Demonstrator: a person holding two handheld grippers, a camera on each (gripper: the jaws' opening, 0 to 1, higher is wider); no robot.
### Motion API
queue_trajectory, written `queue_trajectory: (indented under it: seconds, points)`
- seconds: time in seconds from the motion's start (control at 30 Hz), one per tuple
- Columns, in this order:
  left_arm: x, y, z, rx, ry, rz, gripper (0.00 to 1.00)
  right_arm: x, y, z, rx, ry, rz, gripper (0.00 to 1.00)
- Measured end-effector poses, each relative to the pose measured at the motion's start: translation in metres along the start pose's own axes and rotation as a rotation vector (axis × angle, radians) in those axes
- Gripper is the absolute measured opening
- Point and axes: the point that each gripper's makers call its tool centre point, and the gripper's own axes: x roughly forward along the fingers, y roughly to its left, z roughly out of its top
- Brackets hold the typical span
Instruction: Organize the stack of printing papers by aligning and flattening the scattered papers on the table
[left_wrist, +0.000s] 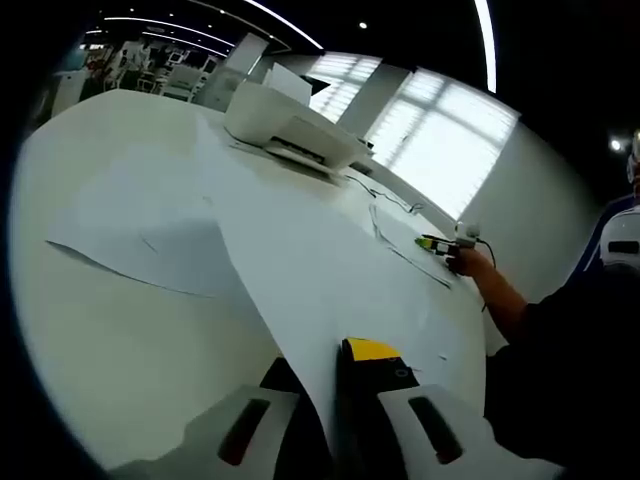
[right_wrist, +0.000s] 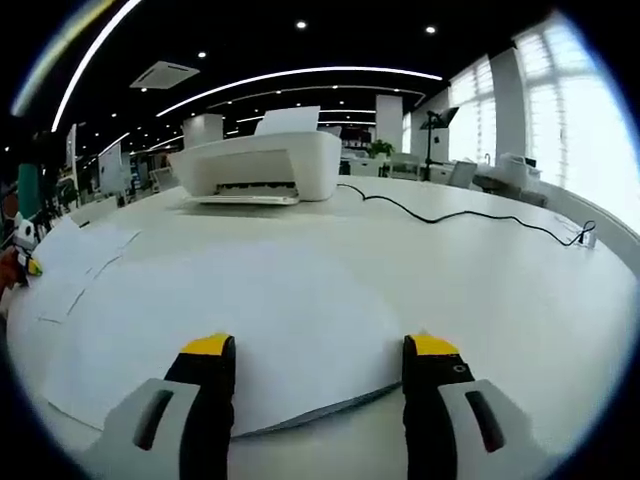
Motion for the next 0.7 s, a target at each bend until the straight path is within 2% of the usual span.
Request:
queue_trajectory:
  seconds: [0.1,0.23,0.47,0.7]
  points:
    - [-0.0001,0.0001,-0.0001,0.003,-0.001,0.0,0.09,-0.0009,-0.0001,0.0,0.002,-0.001,0.001,0.54]
    - [-0.0002,-0.0003,-0.0002,0.005,-0.001,0.0,0.09,-0.0021,0.0008,-0.0002,0.01,-0.004,0.003,0.47]
    - [-0.0002,-0.0004,-0.0002,0.005,-0.002,-0.001,0.09,-0.0046,0.0042,0.0021,0.052,-0.015,0.043,0.28]
    - [-0.0001,-0.0005,-0.0001,0.005,-0.002,-0.001,0.09,-0.0082,0.0094,0.0014,0.1,-0.011,0.084,0.17]
